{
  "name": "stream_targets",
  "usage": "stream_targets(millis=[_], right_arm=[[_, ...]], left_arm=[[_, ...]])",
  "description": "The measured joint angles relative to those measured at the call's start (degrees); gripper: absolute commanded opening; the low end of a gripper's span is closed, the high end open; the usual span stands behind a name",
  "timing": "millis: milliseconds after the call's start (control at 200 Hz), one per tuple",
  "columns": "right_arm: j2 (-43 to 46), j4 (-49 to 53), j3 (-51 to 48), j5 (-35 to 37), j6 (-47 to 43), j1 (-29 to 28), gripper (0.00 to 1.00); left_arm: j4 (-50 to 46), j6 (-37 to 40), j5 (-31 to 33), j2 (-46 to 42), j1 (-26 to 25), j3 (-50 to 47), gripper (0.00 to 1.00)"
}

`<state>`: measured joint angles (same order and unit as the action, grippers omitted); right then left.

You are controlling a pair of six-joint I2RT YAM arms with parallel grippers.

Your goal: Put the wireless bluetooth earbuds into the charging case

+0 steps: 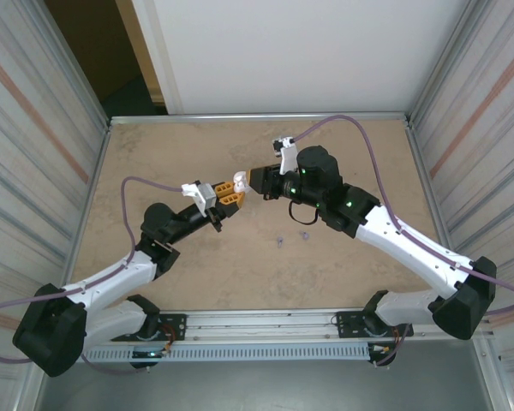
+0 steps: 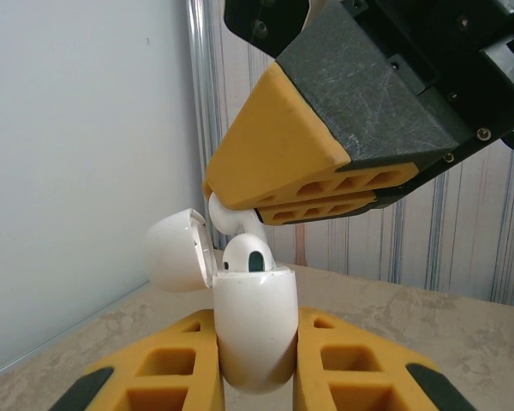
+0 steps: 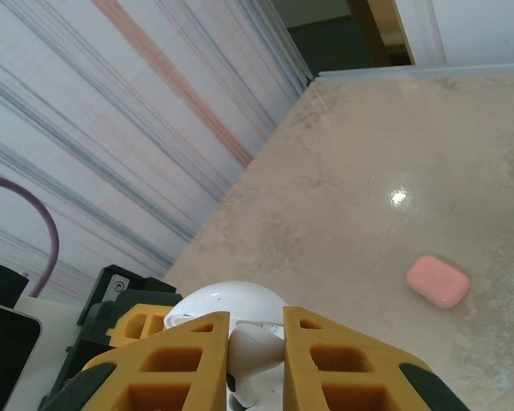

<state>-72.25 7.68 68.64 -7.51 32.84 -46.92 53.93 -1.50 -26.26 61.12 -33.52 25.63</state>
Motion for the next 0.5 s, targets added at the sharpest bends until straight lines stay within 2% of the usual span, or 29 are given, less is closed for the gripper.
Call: stream_targets(millis=[501], right_arm=[[0.0,-0.8,0.0,-1.4,1.7,0.0,0.19]], left_arm=[[1.5,-0.2,0.0,0.0,0.0,0.0,0.0]])
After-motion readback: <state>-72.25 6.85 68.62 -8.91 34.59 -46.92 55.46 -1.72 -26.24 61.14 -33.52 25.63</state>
